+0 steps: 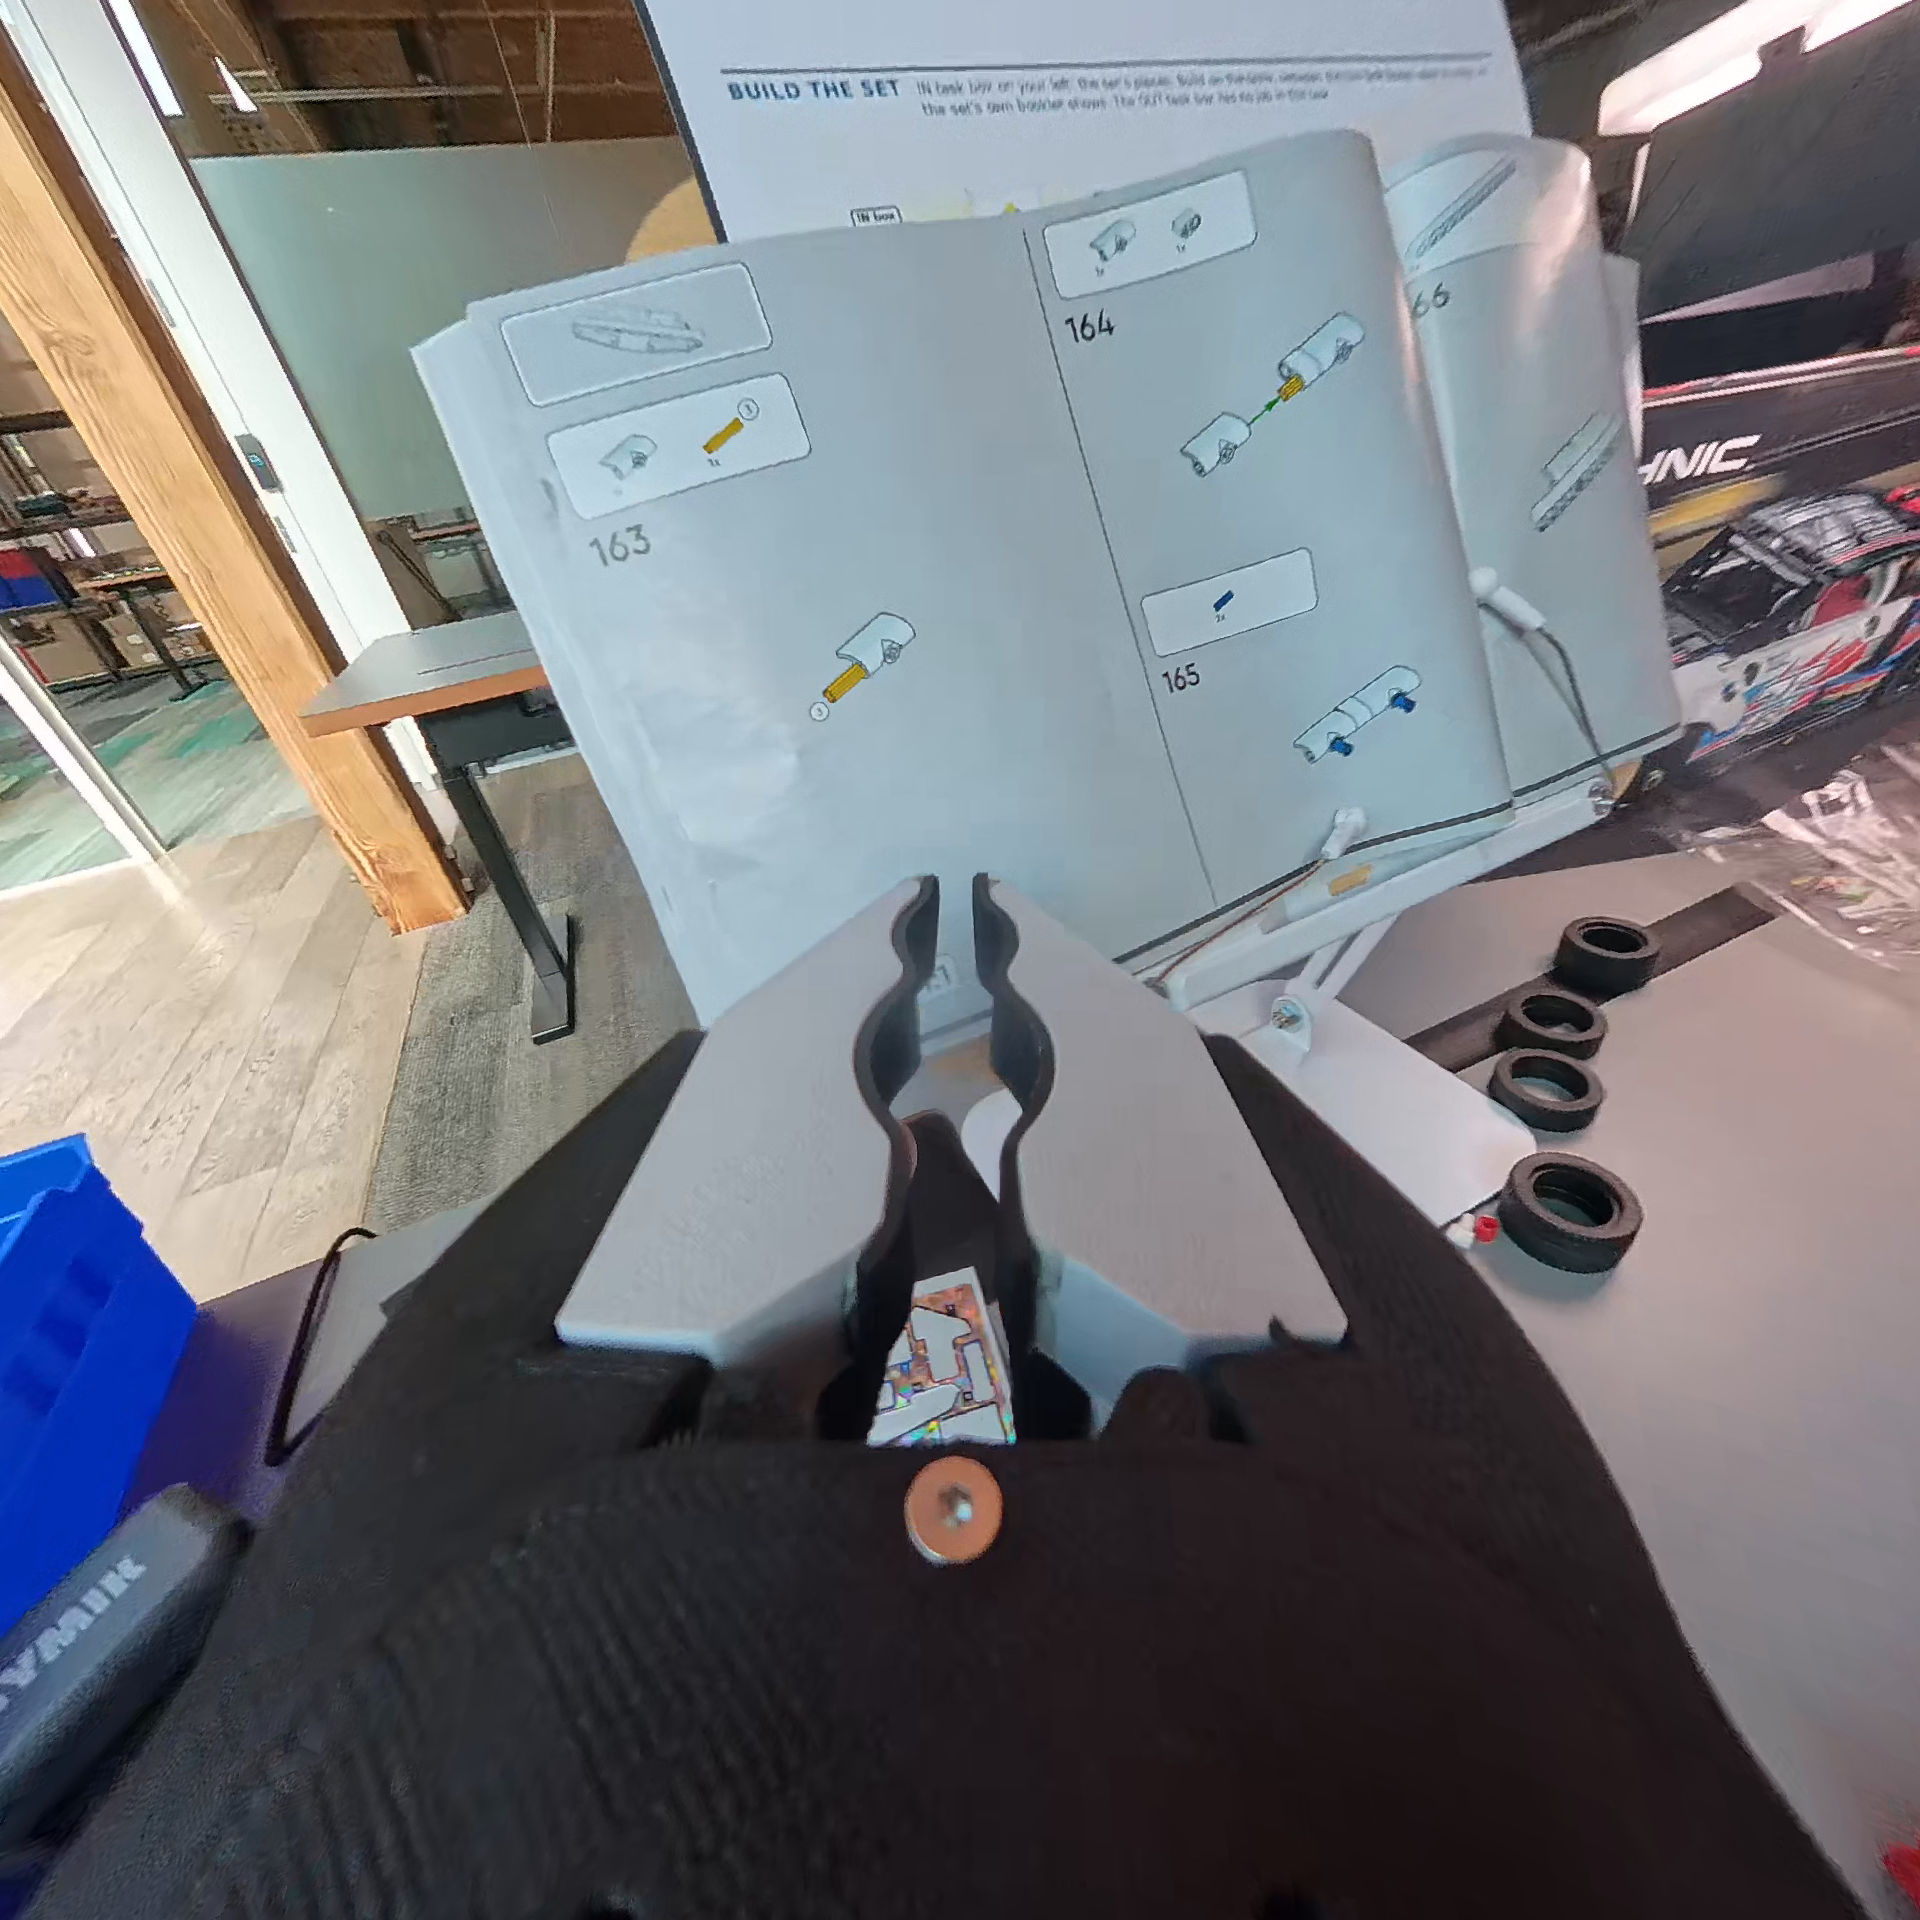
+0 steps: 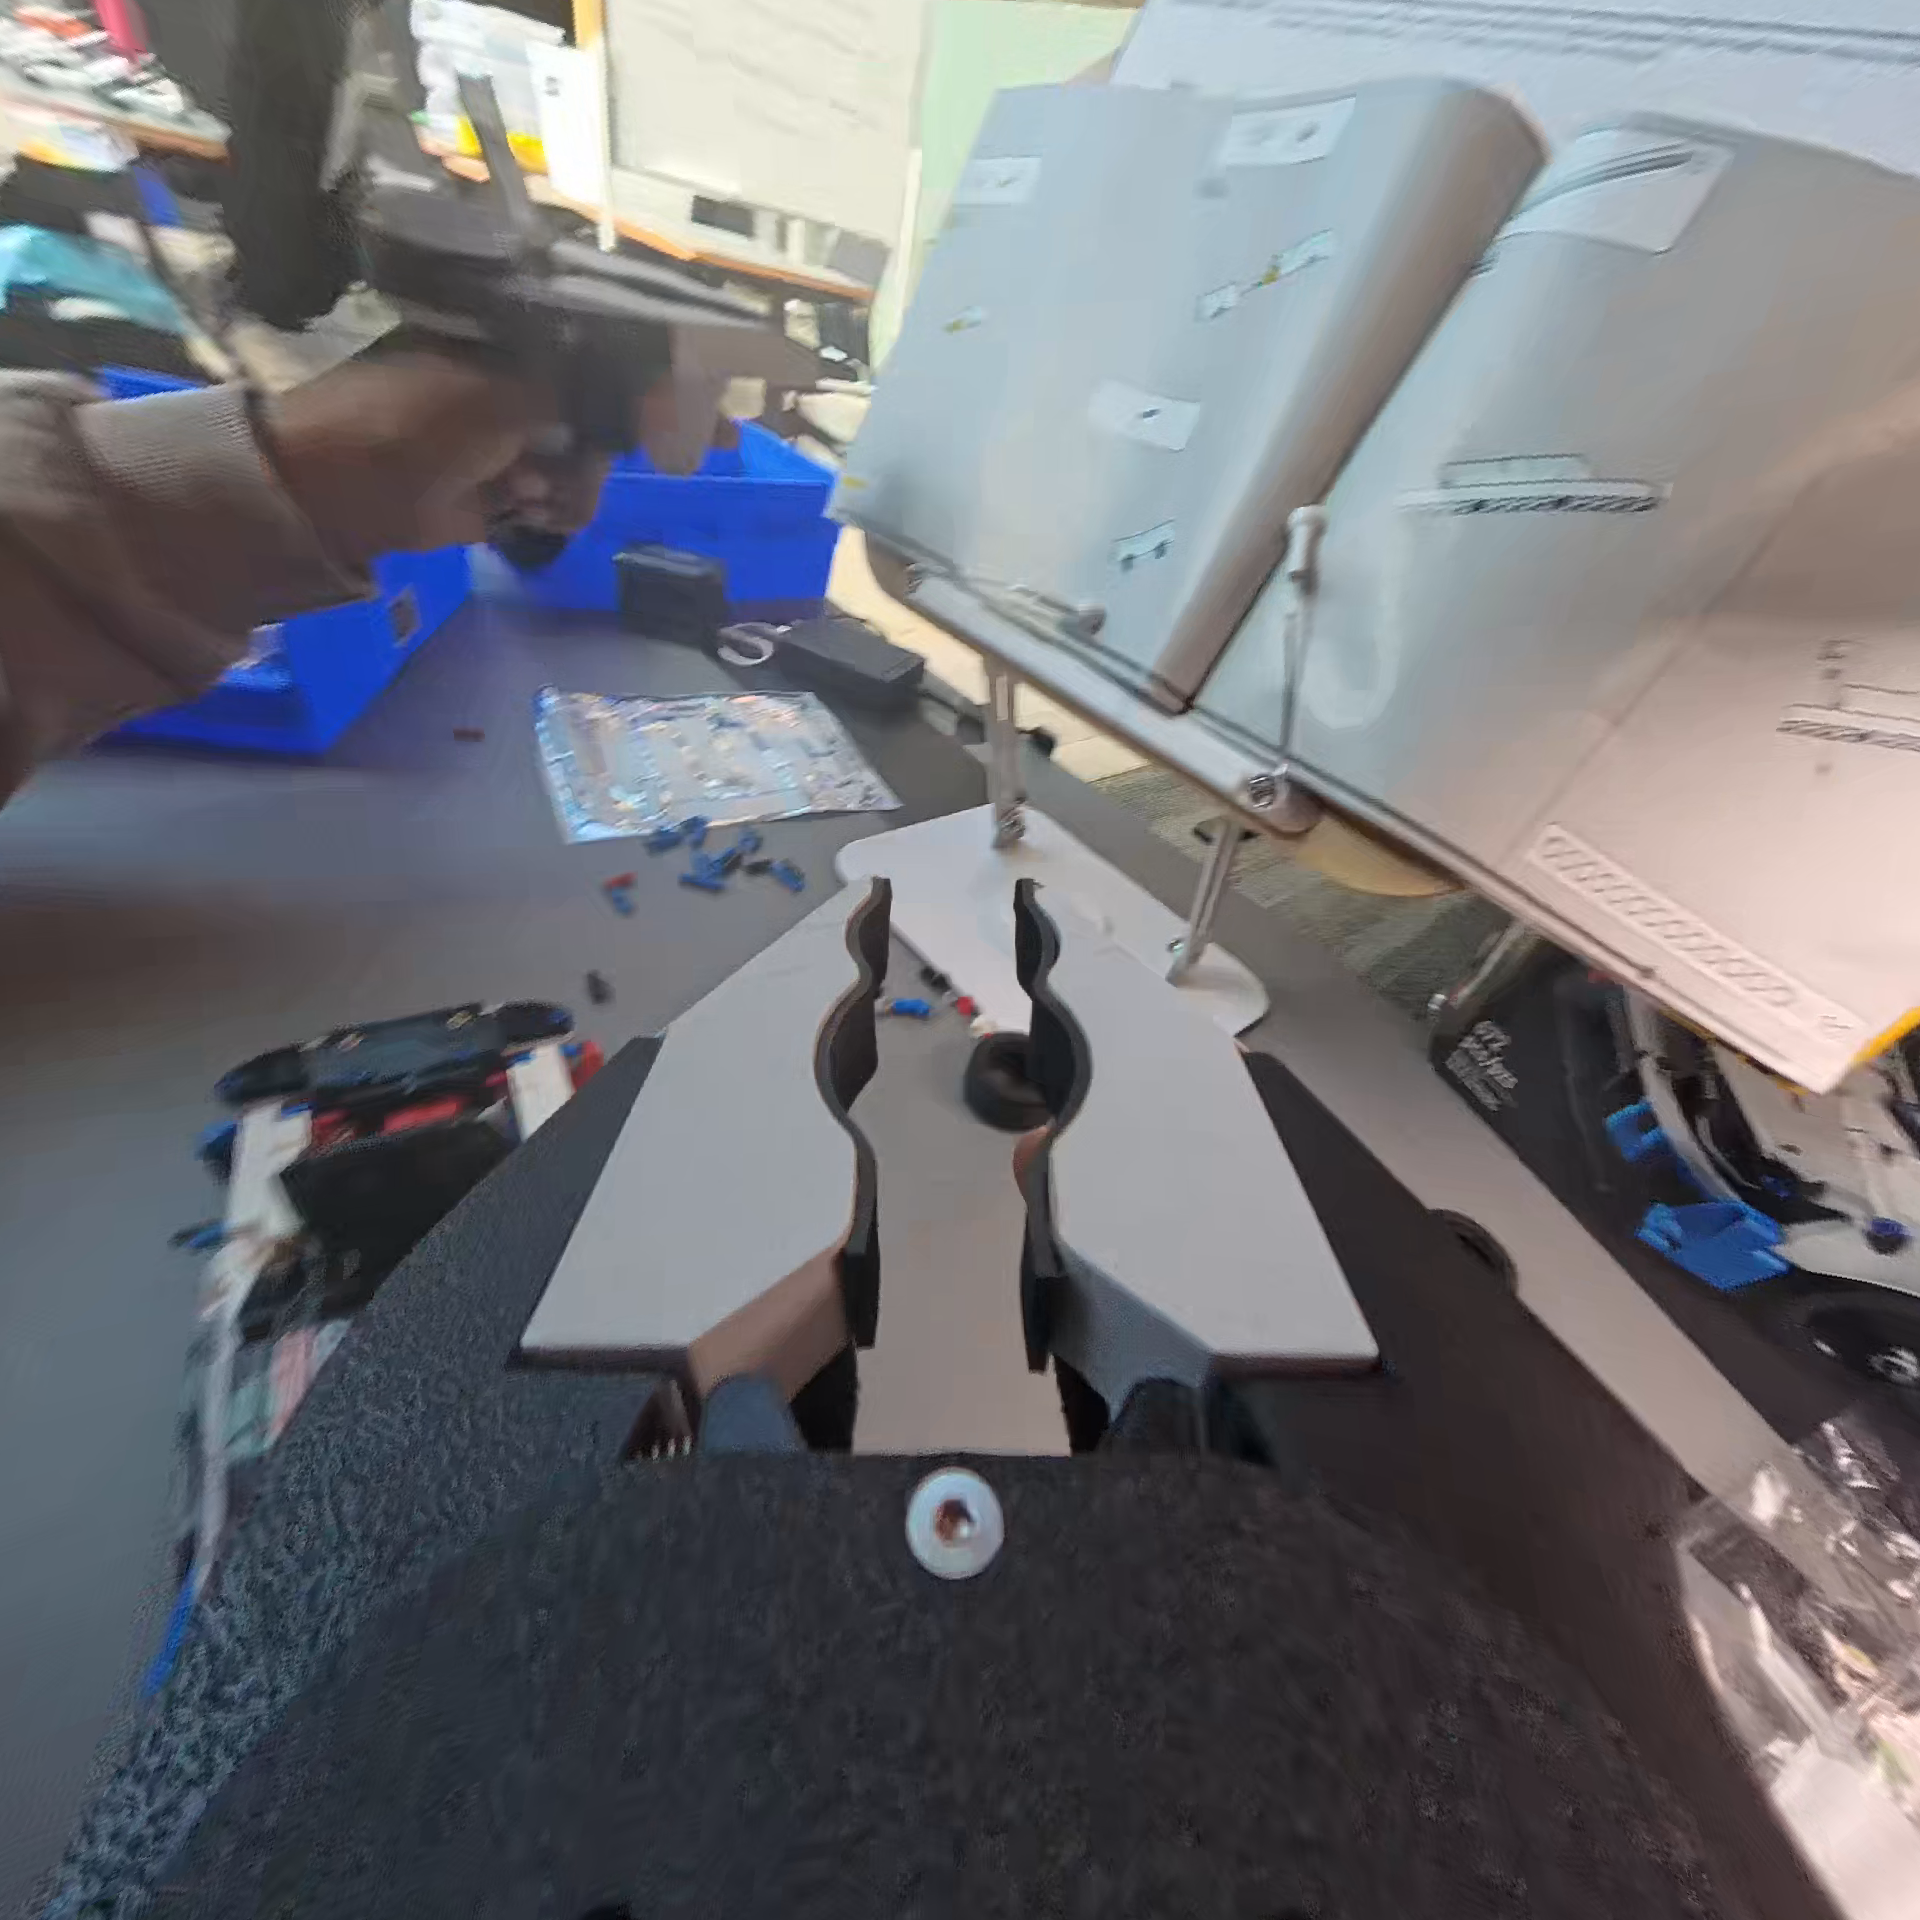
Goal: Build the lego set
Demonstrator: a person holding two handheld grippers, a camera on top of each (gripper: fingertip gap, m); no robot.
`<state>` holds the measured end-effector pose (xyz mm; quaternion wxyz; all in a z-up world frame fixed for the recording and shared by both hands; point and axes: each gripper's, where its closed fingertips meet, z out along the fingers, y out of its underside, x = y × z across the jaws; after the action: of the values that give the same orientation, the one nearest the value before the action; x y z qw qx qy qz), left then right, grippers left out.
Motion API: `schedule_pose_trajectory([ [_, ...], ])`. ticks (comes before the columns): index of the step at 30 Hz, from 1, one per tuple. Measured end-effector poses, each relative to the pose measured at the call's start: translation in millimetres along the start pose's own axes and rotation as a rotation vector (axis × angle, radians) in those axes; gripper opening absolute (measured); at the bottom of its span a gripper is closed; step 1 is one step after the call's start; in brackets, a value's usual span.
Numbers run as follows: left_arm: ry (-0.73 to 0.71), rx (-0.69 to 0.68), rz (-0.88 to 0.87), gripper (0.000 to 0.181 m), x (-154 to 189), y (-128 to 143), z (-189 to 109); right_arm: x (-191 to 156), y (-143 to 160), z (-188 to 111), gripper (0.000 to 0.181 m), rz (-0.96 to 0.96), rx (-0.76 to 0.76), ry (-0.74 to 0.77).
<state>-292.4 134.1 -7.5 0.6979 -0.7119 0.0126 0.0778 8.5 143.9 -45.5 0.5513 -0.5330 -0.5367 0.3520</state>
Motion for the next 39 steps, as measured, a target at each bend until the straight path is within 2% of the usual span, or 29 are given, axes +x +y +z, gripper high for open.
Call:
schedule_pose_trajectory([
  [2, 0.030, 0.023, -0.018, 0.004, 12, 2, -15, -40, 22, -29, 0.033, -0.021, -0.099, -0.173],
  [4, 0.070, 0.023, -0.028, 0.005, 28, 9, -32, -69, 52, -57, 0.062, -0.043, -0.244, -0.302],
  [6, 0.114, 0.014, -0.042, 0.007, 44, 19, -48, -83, 89, -80, 0.098, -0.089, -0.419, -0.364],
  [8, 0.119, 0.022, -0.032, 0.008, 51, 25, -62, -91, 124, -93, 0.119, -0.122, -0.592, -0.393],
  [12, 0.114, 0.040, -0.039, 0.008, 54, 29, -75, -100, 167, -82, 0.127, -0.204, -0.758, -0.445],
  [14, 0.096, 0.027, -0.023, 0.009, 51, 32, -77, -104, 170, -75, 0.129, -0.208, -0.791, -0.527],
  [19, 0.083, 0.036, -0.026, 0.009, 49, 37, -77, -80, 177, -63, 0.129, -0.410, -0.936, -0.683],
  [22, 0.080, 0.015, -0.015, 0.009, 51, 46, -74, -65, 179, -55, 0.129, -0.481, -1.016, -0.715],
  [24, 0.076, 0.001, 0.004, 0.009, 52, 52, -73, -68, 177, -49, 0.128, -0.450, -1.008, -0.700],
  [27, 0.074, -0.009, -0.007, 0.009, 51, 53, -71, -77, 173, -44, 0.129, -0.339, -0.900, -0.647],
  [33, 0.052, 0.018, -0.040, 0.009, 41, 33, -54, -75, 165, -40, 0.123, -0.259, -0.731, -0.566],
  [37, 0.037, 0.007, -0.081, 0.012, 32, 23, -43, -78, 116, -45, 0.116, -0.110, -0.463, -0.484],
  [39, 0.055, -0.039, -0.120, 0.020, 29, 27, -28, -68, 98, -47, 0.103, -0.079, -0.332, -0.374],
])
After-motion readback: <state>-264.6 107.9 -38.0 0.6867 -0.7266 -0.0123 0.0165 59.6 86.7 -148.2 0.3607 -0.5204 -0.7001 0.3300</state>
